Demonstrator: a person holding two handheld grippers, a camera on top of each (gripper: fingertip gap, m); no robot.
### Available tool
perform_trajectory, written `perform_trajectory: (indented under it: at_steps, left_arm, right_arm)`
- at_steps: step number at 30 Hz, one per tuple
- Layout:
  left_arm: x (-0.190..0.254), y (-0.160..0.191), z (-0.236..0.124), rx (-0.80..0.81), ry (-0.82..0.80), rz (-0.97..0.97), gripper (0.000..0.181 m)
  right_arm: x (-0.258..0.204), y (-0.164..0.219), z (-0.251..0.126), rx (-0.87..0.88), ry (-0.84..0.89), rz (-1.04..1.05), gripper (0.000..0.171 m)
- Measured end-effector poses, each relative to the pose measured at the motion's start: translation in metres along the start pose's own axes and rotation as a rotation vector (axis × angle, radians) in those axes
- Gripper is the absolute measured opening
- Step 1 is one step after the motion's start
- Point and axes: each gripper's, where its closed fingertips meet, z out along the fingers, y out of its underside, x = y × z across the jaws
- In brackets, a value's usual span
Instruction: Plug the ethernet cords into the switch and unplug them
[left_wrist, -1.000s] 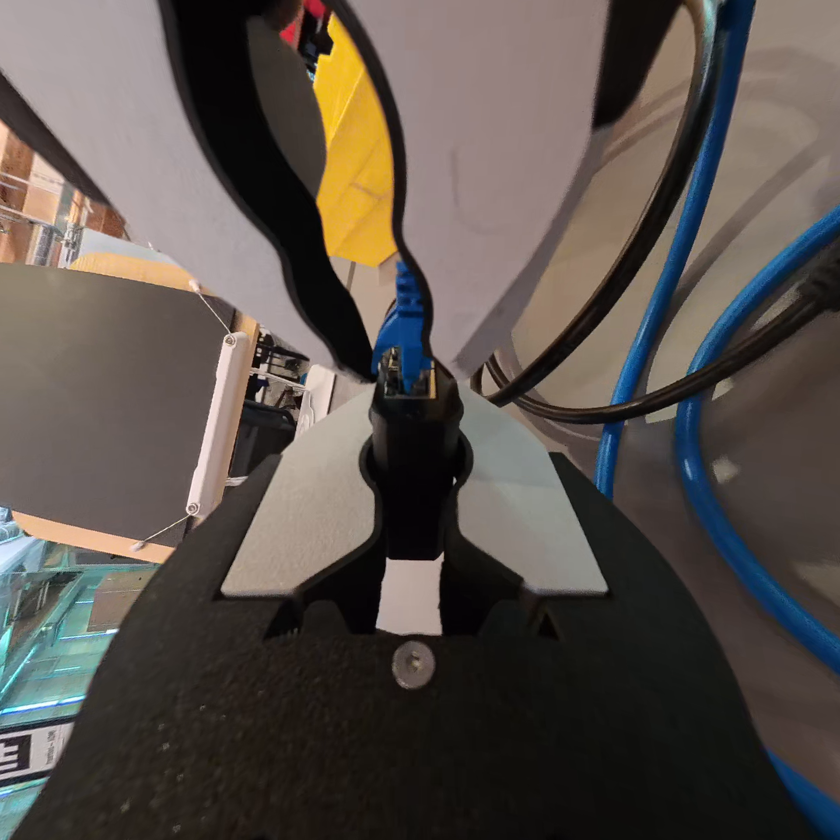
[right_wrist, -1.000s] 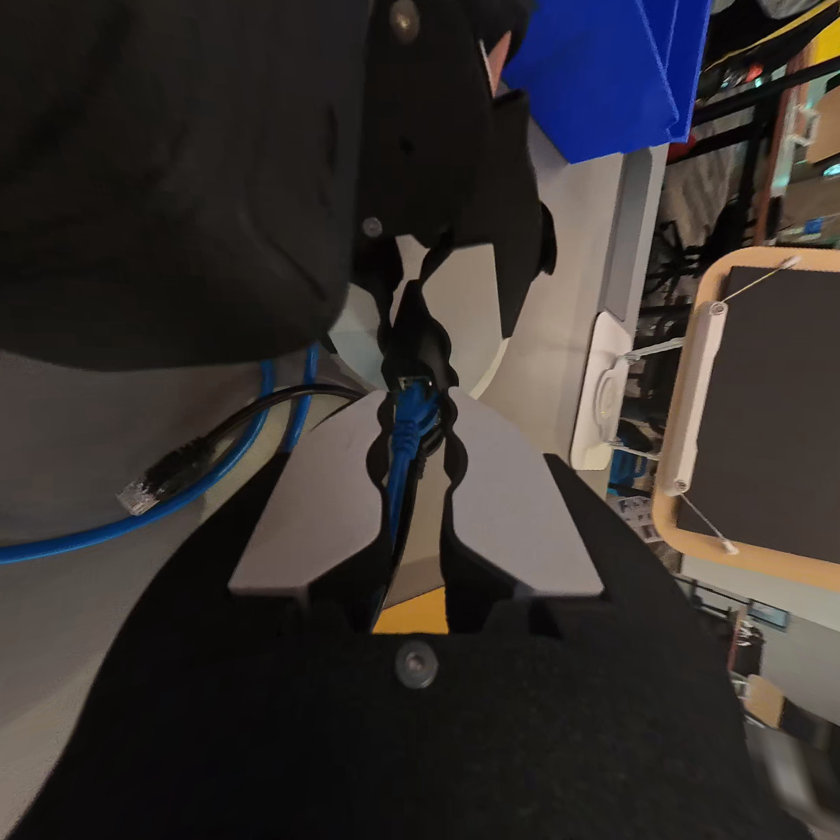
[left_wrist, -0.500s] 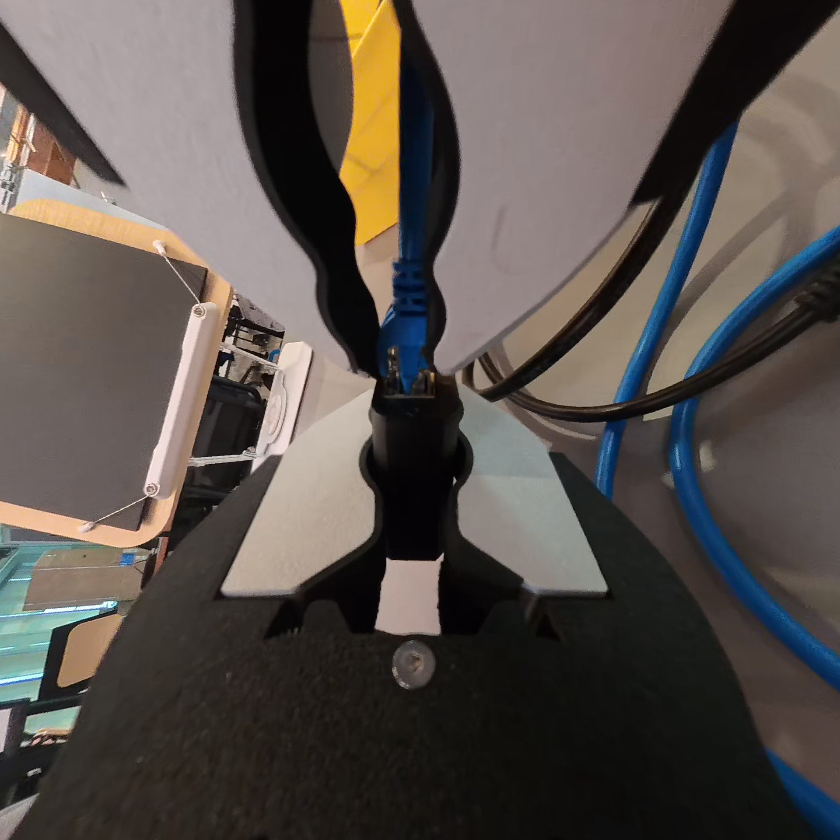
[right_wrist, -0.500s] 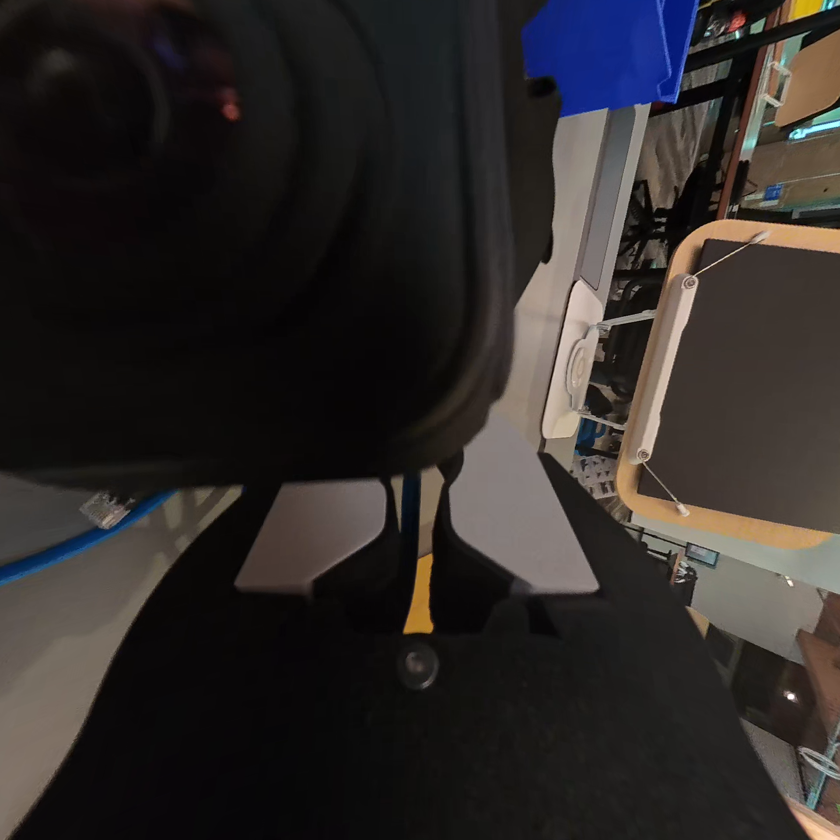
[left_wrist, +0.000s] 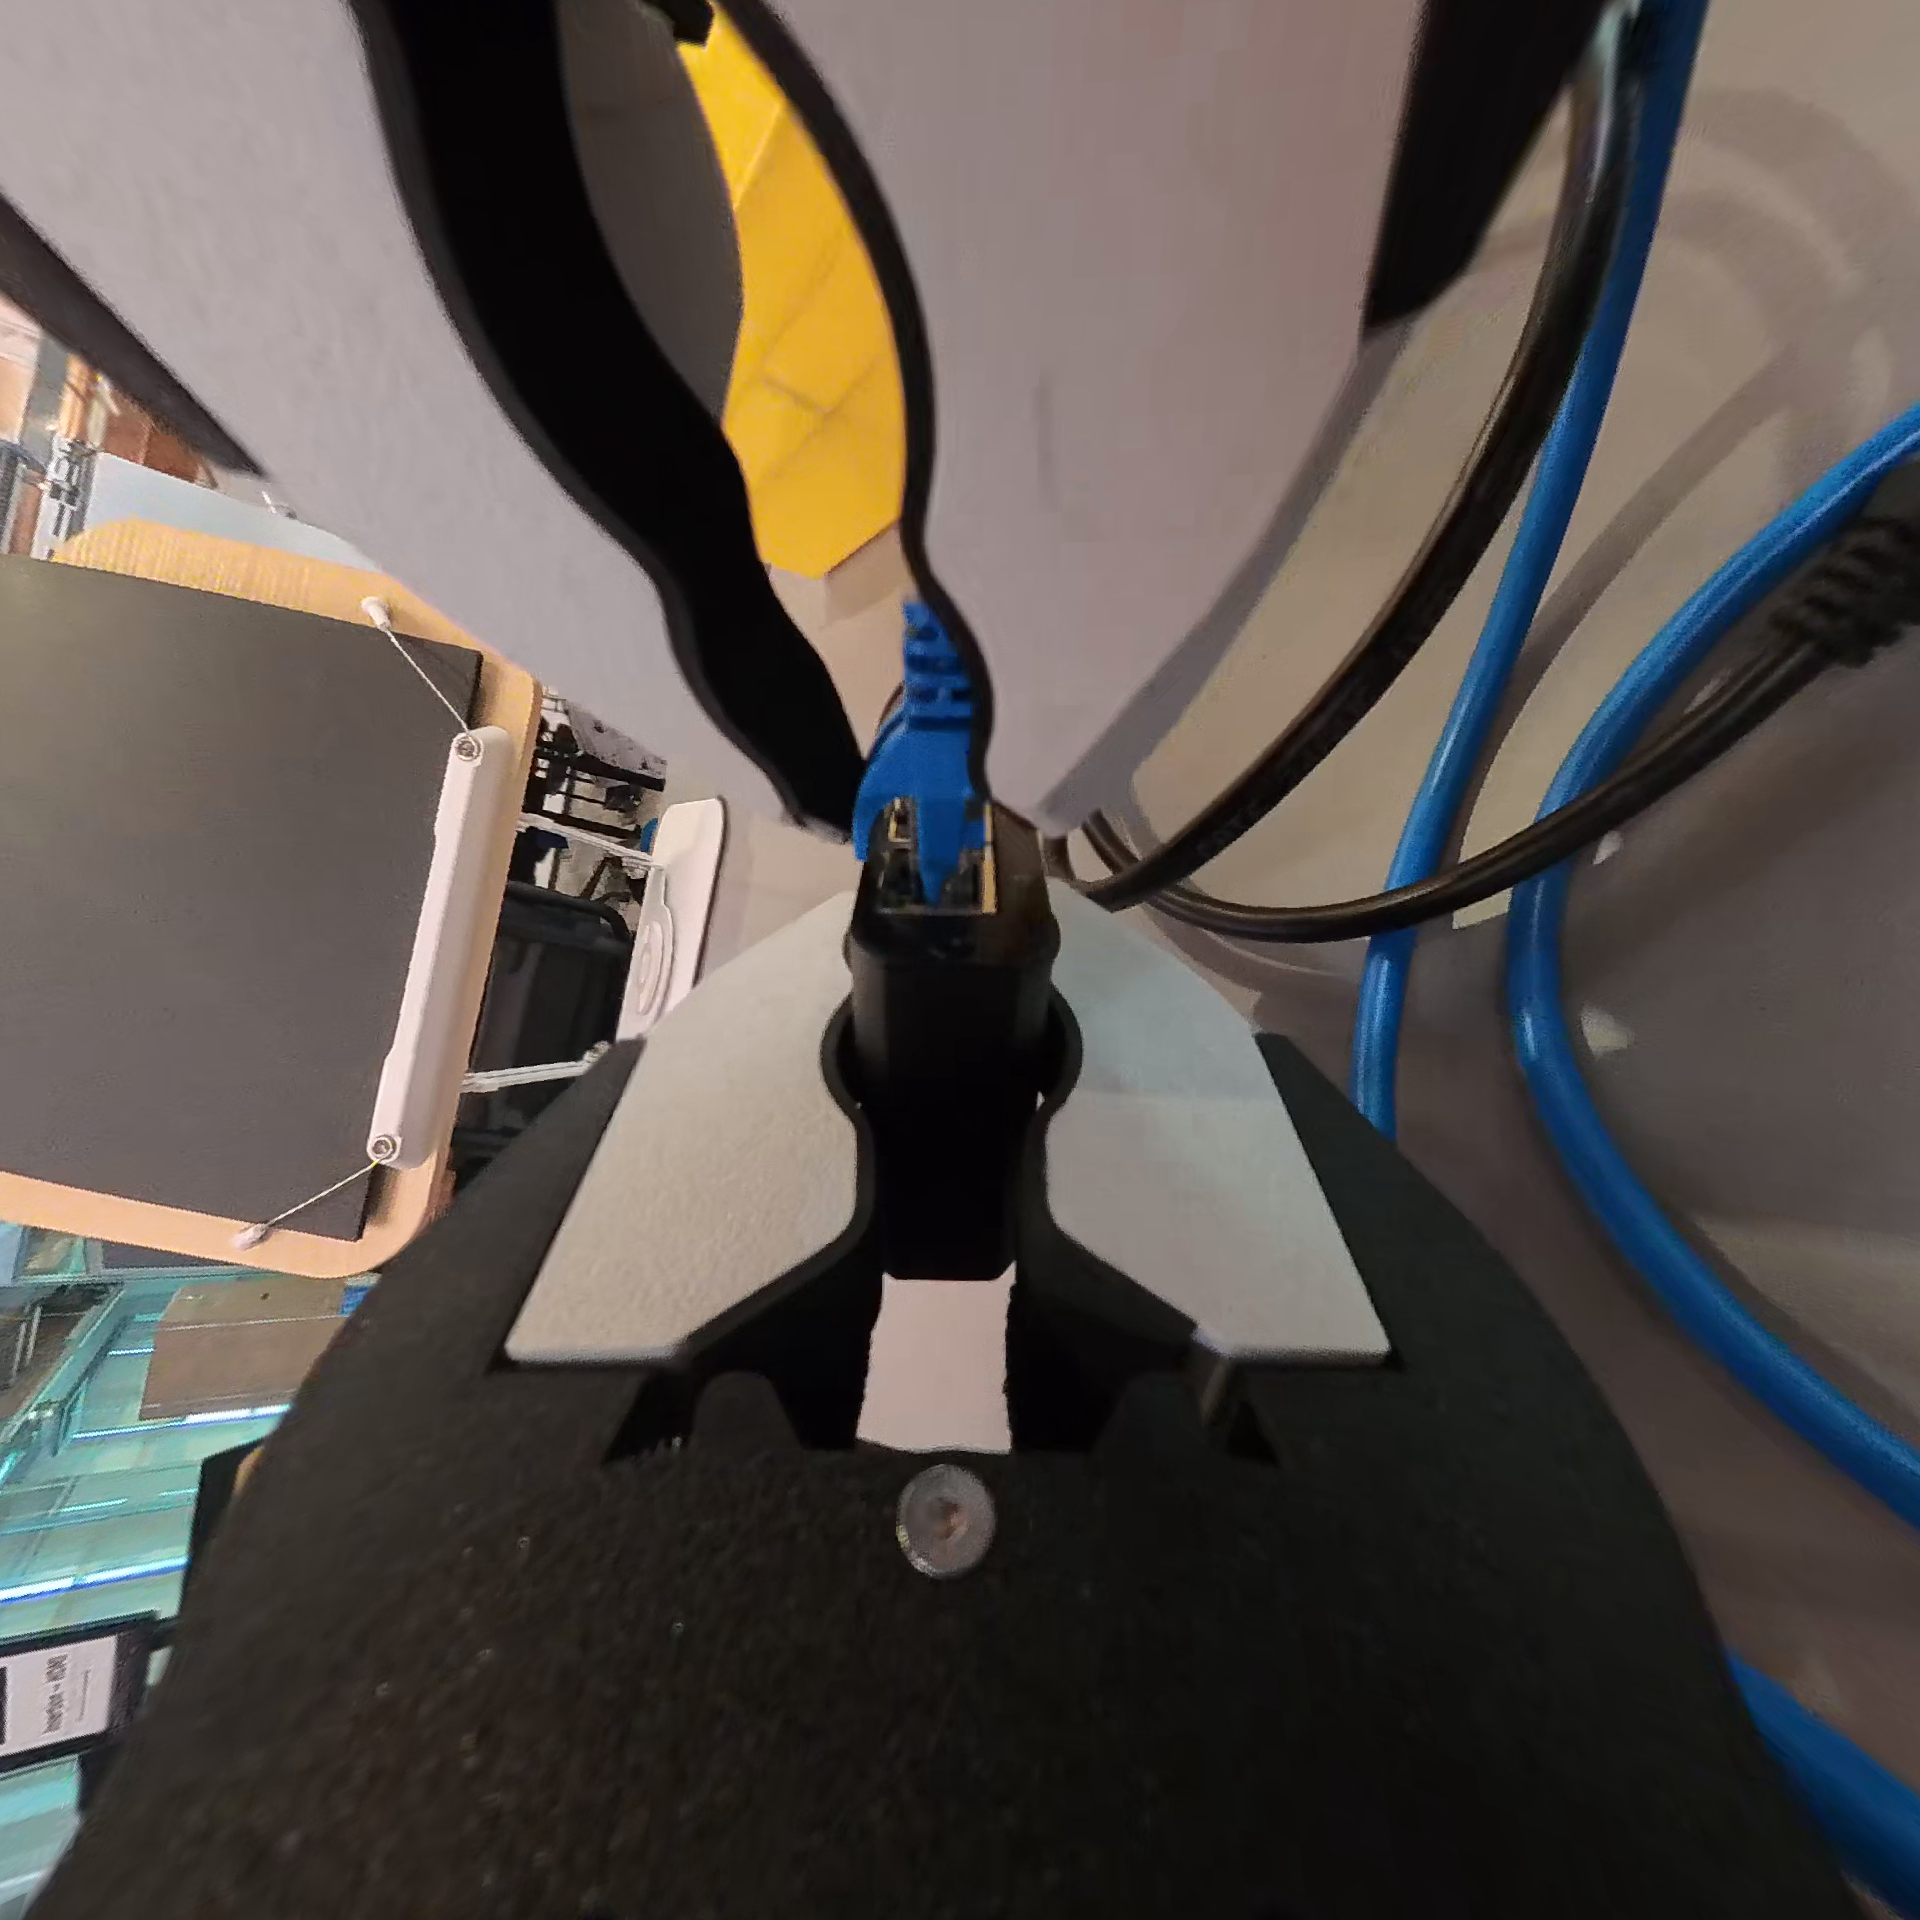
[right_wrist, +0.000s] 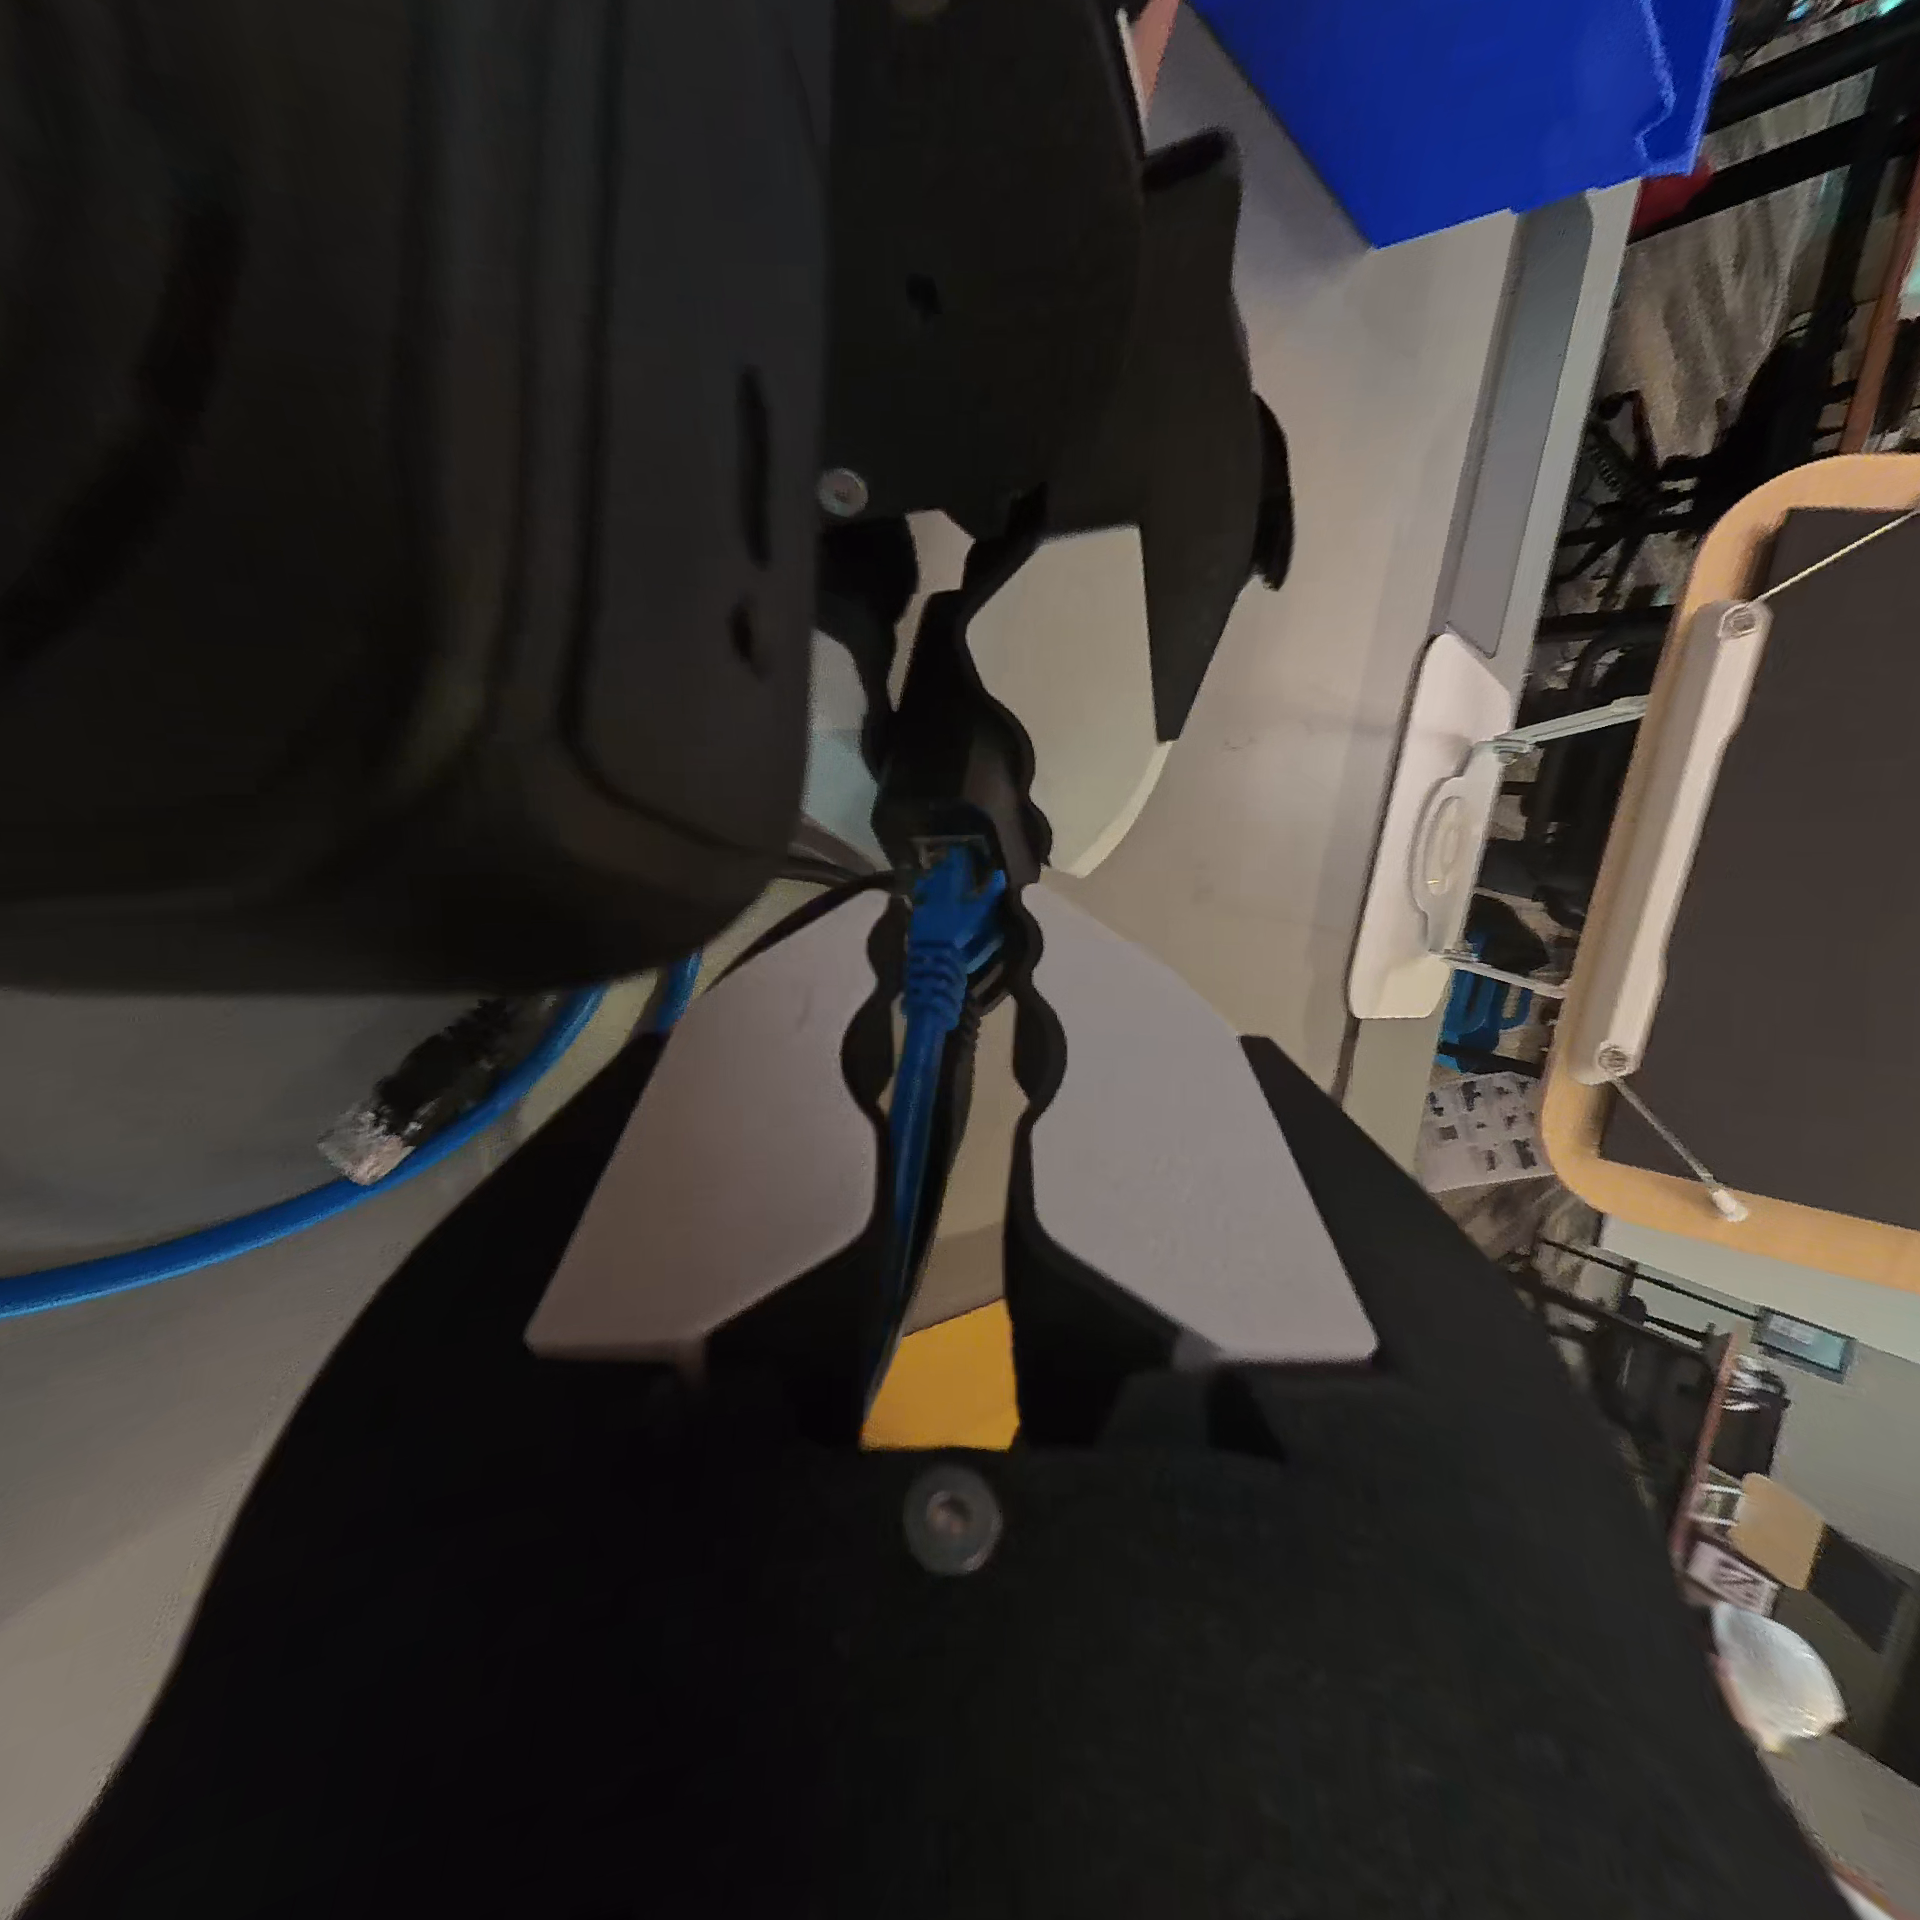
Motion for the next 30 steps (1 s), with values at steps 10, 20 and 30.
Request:
perform_trajectory:
  at_steps: [10, 20, 30]
  left_arm:
    - [0.007, -0.004, 0.000, 0.014, 0.049, -0.026, 0.026]
    - [0.003, -0.001, 0.000, 0.004, 0.035, -0.009, 0.026]
    - [0.003, -0.001, 0.001, 0.000, 0.032, -0.016, 0.026]
  right_arm:
    - [-0.005, 0.001, -0.005, -0.030, 0.000, -0.073, 0.020]
    - [-0.003, -0.004, -0.009, 0.024, -0.013, -0.063, 0.016]
    - [-0.003, -0.003, -0.001, 0.011, -0.024, -0.095, 0.017]
